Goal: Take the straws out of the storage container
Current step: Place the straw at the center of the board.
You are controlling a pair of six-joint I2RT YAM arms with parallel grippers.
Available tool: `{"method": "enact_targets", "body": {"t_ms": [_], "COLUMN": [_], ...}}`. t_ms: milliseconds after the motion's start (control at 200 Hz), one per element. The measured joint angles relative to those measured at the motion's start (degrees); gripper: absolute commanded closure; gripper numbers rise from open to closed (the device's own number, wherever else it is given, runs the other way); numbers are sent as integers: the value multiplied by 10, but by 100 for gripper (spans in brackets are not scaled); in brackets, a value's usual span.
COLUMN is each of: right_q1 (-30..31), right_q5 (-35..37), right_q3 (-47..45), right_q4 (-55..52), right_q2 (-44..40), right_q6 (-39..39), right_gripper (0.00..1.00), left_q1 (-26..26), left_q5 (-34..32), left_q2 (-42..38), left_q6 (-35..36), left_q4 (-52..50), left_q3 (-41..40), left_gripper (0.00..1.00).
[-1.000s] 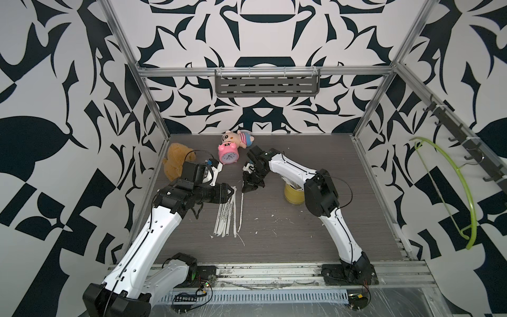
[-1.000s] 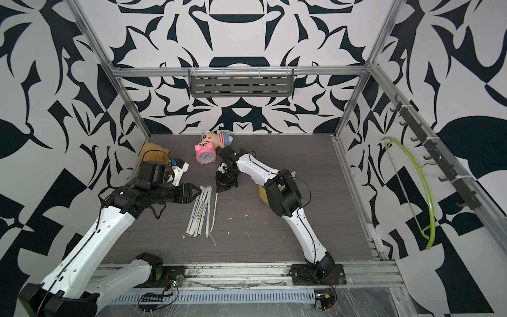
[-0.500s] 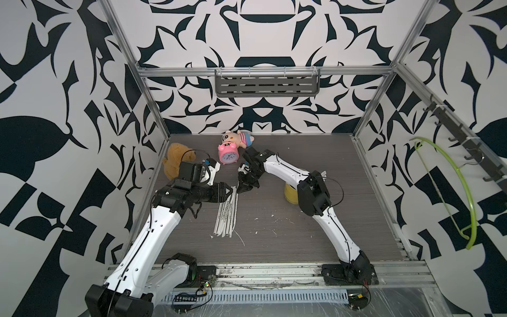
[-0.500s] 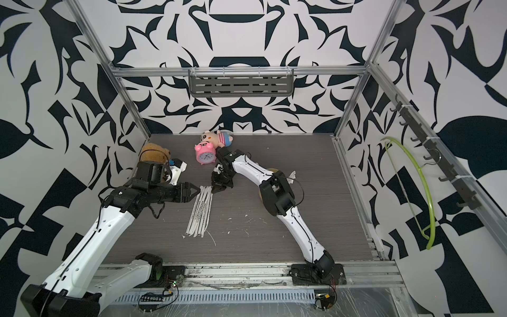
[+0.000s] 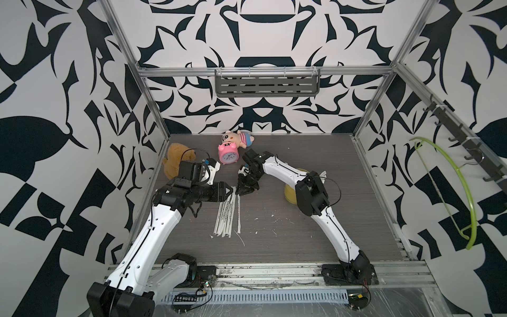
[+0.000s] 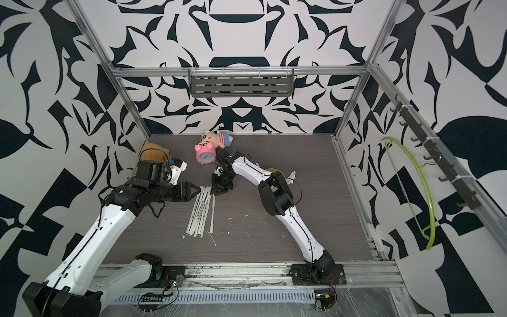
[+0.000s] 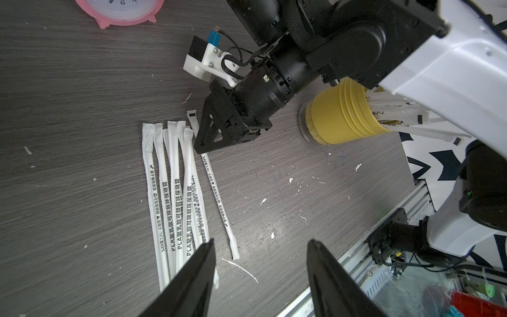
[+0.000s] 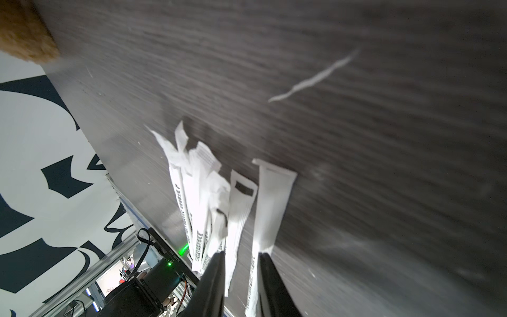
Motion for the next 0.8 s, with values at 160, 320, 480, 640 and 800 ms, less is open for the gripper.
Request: {"method": "enact_targets", "body": {"t_ms": [160,320,480,640,800], "right_q1": [0,0,3,11,24], "right_q5": [0,11,28,40,44], "right_q3": [-2,-13,-31,-34,-17], "right_q4": [2,-1,-6,-21,-32], "right_q2": [-9,-31,-41,-40,-26], "right_q6": [0,-5,-12,-20,-22], "right_gripper": [75,74,73,73,73], "left_q1": [0,0,0,0,0], "left_q5": [1,1,1,1,1], "left_q2": [5,6,6,6,6], "left_q6": [0,0,0,-1,-1], "left_q4": [0,1,4,4,4], "left_q3": [0,0,0,0,0], "left_gripper": [40,41,41,41,41]}}
